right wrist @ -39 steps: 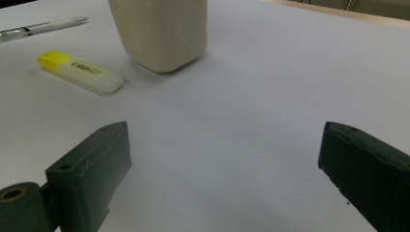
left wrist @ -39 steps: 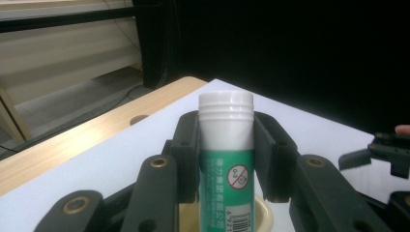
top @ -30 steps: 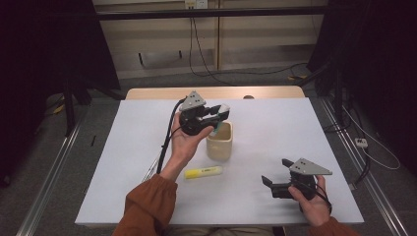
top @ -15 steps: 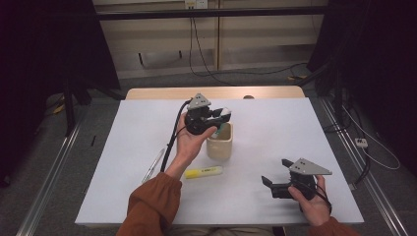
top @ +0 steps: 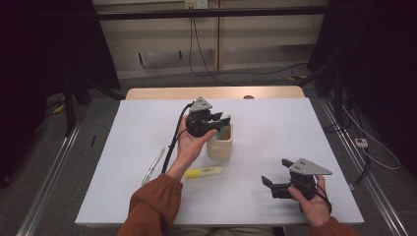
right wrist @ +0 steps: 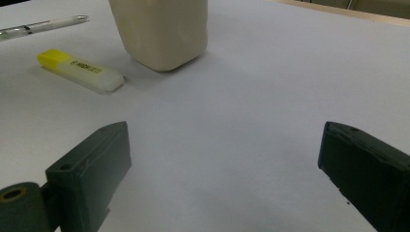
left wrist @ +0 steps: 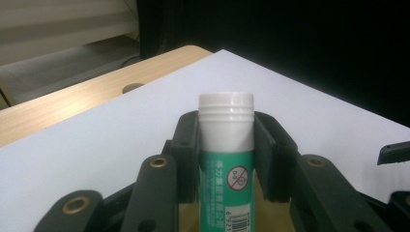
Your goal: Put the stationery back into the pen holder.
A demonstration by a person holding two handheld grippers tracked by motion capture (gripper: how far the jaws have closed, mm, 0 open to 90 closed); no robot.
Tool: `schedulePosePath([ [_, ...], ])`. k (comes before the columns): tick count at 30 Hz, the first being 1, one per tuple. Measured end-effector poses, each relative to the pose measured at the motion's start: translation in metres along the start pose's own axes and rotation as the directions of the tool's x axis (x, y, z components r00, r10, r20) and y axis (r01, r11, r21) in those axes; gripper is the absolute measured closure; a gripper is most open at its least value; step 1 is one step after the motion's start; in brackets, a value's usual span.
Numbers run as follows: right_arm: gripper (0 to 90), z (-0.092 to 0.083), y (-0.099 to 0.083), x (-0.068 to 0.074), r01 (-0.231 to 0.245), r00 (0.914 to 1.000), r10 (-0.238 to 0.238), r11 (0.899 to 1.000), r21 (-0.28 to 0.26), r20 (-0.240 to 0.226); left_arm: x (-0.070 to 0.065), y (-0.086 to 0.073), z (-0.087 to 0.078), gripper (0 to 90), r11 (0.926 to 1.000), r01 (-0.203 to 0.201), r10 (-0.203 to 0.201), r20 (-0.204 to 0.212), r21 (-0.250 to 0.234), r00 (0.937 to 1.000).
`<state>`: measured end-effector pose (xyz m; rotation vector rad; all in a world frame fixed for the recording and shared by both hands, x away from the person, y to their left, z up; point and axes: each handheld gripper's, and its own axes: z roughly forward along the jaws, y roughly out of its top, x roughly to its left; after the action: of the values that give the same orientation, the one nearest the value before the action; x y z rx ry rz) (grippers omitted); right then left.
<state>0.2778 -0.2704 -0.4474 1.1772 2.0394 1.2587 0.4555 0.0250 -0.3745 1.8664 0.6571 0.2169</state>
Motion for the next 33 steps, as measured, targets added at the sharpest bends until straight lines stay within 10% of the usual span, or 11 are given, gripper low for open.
schedulePosePath([
  [4, 4.5, 0.000, 0.000, 0.000, 0.001, 1.0000, -0.001, 1.000, 0.000, 0.000, 0.005, 0.000, -0.004, 55.5, 0.9984, 0.055, -0.055, 0.000, -0.014, 0.9985],
  [18, 4.5, 0.000, 0.000, 0.000, 0.001, 1.0000, -0.001, 1.000, 0.001, 0.002, 0.008, 0.008, -0.029, 13.0, 0.9987, 0.007, -0.002, -0.095, 0.050, 0.9955],
  [33, 4.5, 0.001, 0.000, 0.000, 0.001, 1.0000, -0.001, 1.000, 0.002, 0.005, 0.018, -0.007, -0.070, 4.3, 0.9957, 0.057, -0.042, -0.185, 0.073, 0.9818],
])
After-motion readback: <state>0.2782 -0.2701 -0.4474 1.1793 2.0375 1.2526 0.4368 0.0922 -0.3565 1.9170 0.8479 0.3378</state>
